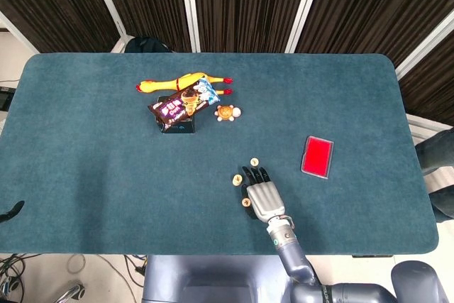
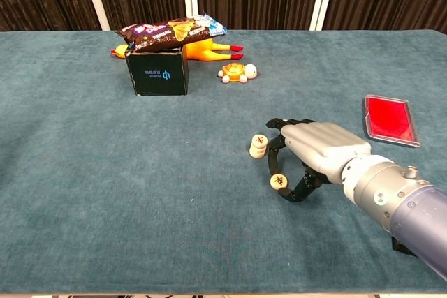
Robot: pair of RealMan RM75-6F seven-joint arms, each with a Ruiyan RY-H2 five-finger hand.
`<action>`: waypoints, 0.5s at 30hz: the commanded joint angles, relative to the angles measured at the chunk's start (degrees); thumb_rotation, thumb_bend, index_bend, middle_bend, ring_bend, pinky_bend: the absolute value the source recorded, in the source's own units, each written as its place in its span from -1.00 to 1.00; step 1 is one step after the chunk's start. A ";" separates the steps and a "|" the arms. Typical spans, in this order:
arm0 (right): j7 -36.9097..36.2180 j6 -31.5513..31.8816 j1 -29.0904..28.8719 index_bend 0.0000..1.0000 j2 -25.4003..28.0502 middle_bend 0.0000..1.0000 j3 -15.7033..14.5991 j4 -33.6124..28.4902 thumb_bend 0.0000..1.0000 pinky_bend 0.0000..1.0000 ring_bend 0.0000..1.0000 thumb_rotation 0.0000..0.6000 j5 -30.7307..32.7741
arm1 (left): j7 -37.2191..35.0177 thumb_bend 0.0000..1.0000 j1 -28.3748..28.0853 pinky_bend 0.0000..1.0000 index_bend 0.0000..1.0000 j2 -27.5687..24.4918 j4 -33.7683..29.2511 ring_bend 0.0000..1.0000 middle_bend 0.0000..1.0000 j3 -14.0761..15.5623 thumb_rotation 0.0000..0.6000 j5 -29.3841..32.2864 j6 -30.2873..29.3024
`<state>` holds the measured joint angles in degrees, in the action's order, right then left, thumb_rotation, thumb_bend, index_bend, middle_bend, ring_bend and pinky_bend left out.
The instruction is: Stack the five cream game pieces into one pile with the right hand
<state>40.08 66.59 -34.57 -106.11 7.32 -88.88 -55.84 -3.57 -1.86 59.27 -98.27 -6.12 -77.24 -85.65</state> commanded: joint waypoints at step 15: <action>1.89 -0.92 -2.61 0.06 3.71 -1.00 5.01 -5.04 -0.24 -1.00 -1.00 1.00 2.50 | -0.13 -0.68 0.06 -0.86 -0.70 -0.08 -0.16 -1.00 -1.00 -0.12 1.00 0.18 -0.10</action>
<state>41.57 65.90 -36.78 -102.88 11.90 -93.39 -53.83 -3.70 -1.80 59.19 -98.43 -6.24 -77.06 -85.74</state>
